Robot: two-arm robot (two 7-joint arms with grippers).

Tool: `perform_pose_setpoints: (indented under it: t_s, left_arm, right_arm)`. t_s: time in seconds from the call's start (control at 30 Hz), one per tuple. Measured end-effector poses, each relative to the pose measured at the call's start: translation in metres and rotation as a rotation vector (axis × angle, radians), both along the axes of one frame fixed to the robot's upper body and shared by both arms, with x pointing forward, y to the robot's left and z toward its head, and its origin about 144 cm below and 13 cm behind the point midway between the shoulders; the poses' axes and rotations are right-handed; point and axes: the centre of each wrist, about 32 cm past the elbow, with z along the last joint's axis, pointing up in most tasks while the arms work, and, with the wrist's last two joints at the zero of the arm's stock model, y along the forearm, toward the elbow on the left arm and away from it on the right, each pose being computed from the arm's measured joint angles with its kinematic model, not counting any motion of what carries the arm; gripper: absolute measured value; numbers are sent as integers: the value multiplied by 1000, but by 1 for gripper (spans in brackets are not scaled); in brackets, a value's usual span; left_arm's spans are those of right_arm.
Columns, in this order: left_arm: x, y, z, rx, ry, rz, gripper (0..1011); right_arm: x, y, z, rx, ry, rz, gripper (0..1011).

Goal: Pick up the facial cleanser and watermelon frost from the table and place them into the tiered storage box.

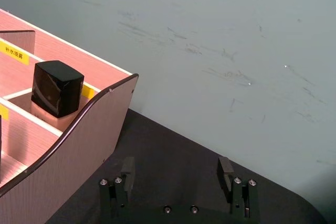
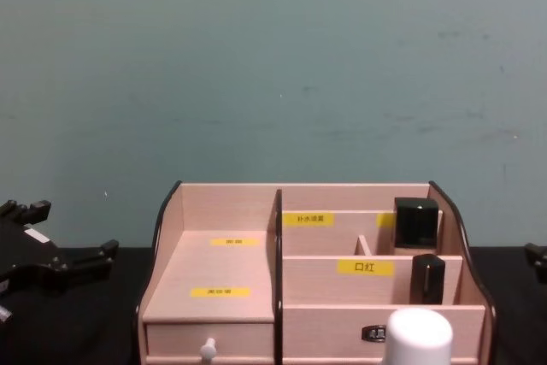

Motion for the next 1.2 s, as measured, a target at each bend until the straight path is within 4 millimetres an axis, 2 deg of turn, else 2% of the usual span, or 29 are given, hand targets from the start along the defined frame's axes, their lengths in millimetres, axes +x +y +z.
perform_pose_setpoints:
  t_s: [1.2]
  left_arm:
    - [0,0,0,0,0,0,1010]
  right_arm:
    - [0,0,0,0,0,0,1002]
